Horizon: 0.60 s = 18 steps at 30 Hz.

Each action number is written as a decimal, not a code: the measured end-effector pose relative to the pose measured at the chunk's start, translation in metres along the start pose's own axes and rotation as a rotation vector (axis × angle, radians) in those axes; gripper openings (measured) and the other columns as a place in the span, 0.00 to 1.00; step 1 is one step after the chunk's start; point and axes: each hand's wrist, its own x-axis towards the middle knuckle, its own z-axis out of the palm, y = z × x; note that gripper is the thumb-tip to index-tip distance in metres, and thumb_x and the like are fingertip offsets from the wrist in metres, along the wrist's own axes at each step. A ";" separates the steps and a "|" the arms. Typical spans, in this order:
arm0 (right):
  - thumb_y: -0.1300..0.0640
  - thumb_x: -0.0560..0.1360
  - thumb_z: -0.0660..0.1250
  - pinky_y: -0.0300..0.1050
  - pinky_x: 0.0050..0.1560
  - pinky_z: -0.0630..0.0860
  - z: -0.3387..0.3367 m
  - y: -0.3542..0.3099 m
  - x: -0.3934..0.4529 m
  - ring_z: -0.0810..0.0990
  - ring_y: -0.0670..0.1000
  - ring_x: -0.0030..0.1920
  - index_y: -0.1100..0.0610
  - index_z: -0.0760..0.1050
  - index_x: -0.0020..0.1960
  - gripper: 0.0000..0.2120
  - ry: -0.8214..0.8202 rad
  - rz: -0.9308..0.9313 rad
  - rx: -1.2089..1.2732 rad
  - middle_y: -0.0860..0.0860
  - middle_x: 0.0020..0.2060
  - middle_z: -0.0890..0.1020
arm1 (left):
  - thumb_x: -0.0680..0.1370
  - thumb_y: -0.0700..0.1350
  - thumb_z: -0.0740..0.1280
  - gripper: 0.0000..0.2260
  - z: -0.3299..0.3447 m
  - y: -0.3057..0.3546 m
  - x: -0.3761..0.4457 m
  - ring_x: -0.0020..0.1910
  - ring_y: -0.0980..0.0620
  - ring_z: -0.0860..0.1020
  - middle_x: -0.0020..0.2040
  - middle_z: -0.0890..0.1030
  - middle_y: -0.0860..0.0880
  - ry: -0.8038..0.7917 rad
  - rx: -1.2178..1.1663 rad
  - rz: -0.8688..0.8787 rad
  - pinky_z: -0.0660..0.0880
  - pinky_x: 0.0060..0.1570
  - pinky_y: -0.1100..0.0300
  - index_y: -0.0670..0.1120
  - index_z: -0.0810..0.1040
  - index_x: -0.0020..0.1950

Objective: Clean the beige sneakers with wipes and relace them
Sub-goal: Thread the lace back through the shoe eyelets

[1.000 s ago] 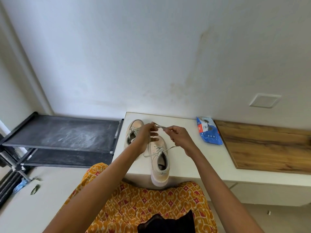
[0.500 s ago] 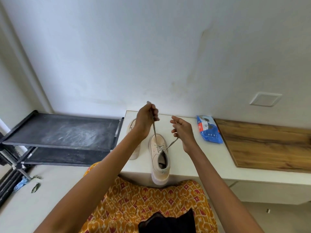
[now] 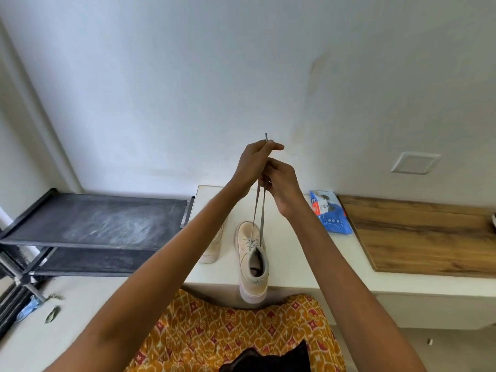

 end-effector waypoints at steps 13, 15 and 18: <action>0.62 0.74 0.69 0.39 0.46 0.80 -0.005 -0.014 0.002 0.81 0.48 0.41 0.58 0.79 0.58 0.12 0.175 -0.083 0.375 0.52 0.46 0.83 | 0.81 0.46 0.59 0.13 -0.001 -0.003 0.001 0.63 0.51 0.75 0.60 0.79 0.48 0.033 -0.269 -0.017 0.70 0.64 0.55 0.45 0.80 0.59; 0.61 0.74 0.69 0.38 0.43 0.80 -0.002 -0.016 0.004 0.80 0.46 0.38 0.58 0.80 0.57 0.12 0.199 -0.072 0.330 0.50 0.42 0.83 | 0.82 0.46 0.58 0.14 0.002 -0.002 0.001 0.66 0.54 0.71 0.64 0.77 0.48 0.026 -0.222 0.010 0.67 0.64 0.61 0.46 0.77 0.63; 0.63 0.78 0.63 0.36 0.39 0.77 0.001 -0.018 0.005 0.78 0.45 0.36 0.64 0.77 0.57 0.10 0.122 -0.054 0.185 0.49 0.37 0.80 | 0.83 0.47 0.56 0.16 0.005 -0.003 0.003 0.64 0.56 0.71 0.68 0.73 0.49 -0.026 -0.115 0.043 0.71 0.54 0.69 0.46 0.73 0.67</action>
